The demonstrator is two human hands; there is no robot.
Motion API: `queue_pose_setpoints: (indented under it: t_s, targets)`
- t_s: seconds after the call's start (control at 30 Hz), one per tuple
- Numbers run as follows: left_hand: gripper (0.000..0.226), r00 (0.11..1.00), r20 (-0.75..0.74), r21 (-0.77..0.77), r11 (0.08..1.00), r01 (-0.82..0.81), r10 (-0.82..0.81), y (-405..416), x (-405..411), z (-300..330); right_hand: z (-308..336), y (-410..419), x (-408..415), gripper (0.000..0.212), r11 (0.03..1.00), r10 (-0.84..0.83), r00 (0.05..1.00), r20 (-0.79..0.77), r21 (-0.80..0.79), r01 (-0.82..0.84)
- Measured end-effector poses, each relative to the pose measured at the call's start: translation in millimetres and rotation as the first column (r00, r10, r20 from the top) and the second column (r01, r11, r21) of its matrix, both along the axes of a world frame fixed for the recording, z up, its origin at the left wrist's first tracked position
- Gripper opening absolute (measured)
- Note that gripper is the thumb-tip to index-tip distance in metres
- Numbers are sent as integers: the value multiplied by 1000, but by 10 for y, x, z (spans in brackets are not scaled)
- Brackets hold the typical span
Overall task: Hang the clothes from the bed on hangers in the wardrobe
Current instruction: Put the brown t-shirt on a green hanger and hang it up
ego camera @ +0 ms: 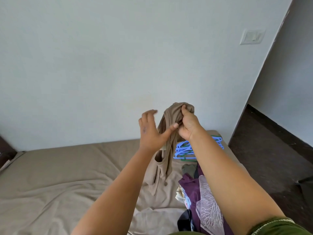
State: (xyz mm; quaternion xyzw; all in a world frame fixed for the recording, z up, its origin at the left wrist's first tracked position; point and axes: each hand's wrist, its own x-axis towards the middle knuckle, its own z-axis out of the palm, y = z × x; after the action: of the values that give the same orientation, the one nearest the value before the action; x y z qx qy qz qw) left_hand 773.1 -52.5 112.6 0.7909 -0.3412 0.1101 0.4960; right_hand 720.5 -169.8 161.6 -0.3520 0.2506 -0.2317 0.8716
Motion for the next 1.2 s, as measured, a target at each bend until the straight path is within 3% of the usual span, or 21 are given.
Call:
queue_pose_setpoints:
  t_s: [0.13,0.23,0.27,0.3,0.33,0.37,0.4,0.43,0.5,0.57,0.6,0.67,0.73,0.77,0.83,0.9,0.93,1.0,1.07,1.13,1.2]
  targets:
    - [31,997,-7,11,997,71,-71,-44,18,-71,-62,-27,13,32,984,68,997,-31,-164,-72]
    - [27,997,-56,38,998,57,-55,6,75,61,-116,-99,-41,26,899,45,984,-171,-422,-114]
    - [25,990,-125,67,995,70,-62,8,105,119,-128,-132,-67,28,784,-2,952,-305,-591,-188]
    - [24,968,-244,52,996,78,-63,-8,133,168,-129,-156,-99,33,569,-105,875,-473,-750,-337]
    - [24,915,-396,-22,997,76,-78,-22,134,220,-108,-169,-131,38,309,-283,759,-586,-805,-507]
    - [25,819,-560,-134,989,58,-124,-52,136,264,-61,-163,-148,38,114,-469,681,-563,-803,-585]
    - [28,693,-695,-250,968,17,-192,-82,122,303,12,-127,-169,31,23,-553,663,-505,-804,-594]
    - [30,565,-784,-341,939,-47,-257,-109,107,336,60,-96,-180,22,0,-541,685,-487,-815,-579]
    - [32,417,-847,-431,885,-175,-329,-150,90,388,126,4,-166,16,-23,-409,662,-628,-719,-695]
    - [31,404,-851,-453,860,-235,-337,-190,75,441,66,144,-165,38,-75,-298,502,-812,-505,-860]
    - [31,422,-845,-453,860,-235,-329,-210,68,474,-30,180,-146,49,-67,-263,488,-832,-489,-870]
    - [30,489,-803,-478,859,-182,-343,-255,89,533,-241,215,-113,41,84,-209,662,-720,-688,-721]
    - [15,658,-699,-426,902,-69,-280,-236,129,585,-372,174,-81,24,292,-279,833,-478,-868,-400]
    - [2,785,-587,-336,942,-12,-199,-195,178,587,-406,118,-58,22,360,-346,866,-362,-903,-234]
    - [36,995,-95,9,1000,-25,26,-67,320,506,-360,-1,-35,21,406,-436,877,-202,-914,-8]
    - [72,912,382,206,949,-239,147,27,363,397,-200,-44,-39,24,350,-419,901,-114,-936,45]
    - [87,873,450,211,927,-308,188,39,324,363,-95,-27,-51,26,328,-375,923,-86,-944,45]
    - [97,900,378,141,947,-290,219,18,279,292,84,16,-61,38,313,-253,965,-66,-950,17]
    - [82,937,293,64,974,-217,190,2,338,233,155,-6,-46,46,316,-119,989,-92,-947,-51]
    - [59,973,229,155,987,-46,9,-19,505,222,170,-100,-41,34,313,-10,985,-174,-936,-162]
    - [34,975,-21,265,939,218,-221,-53,663,228,138,-242,-34,26,265,17,961,-275,-926,-269]
